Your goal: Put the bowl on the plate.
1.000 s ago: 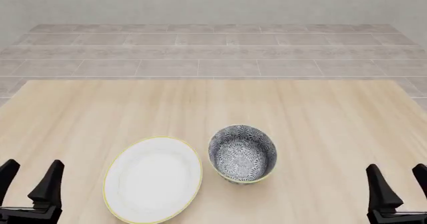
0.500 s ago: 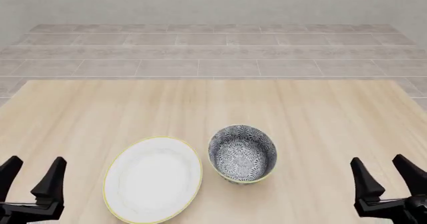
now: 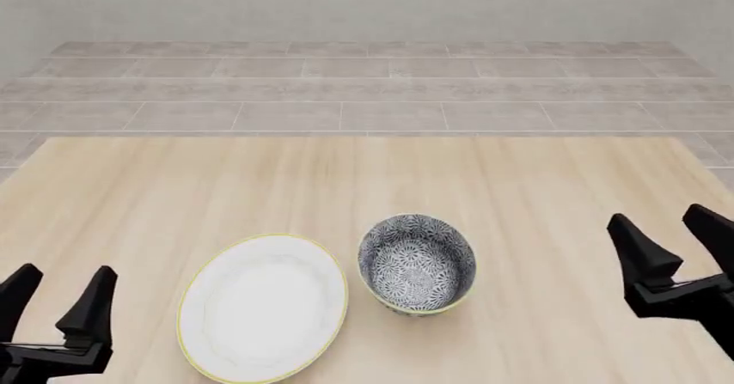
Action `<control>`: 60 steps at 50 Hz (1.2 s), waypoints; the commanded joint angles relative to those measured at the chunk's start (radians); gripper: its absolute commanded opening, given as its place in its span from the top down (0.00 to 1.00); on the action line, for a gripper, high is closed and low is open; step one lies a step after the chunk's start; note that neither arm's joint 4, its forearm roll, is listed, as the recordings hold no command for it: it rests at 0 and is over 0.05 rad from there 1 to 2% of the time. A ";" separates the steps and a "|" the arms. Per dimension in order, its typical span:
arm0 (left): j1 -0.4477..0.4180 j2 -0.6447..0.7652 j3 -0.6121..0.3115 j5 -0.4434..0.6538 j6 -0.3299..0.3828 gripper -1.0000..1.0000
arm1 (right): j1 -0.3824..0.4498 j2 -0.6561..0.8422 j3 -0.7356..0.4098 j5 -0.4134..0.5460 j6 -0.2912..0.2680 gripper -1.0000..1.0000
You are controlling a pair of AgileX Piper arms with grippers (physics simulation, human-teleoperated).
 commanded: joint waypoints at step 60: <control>-0.012 -0.056 0.000 0.046 -0.003 0.00 | 0.211 0.597 -0.372 0.013 0.076 0.00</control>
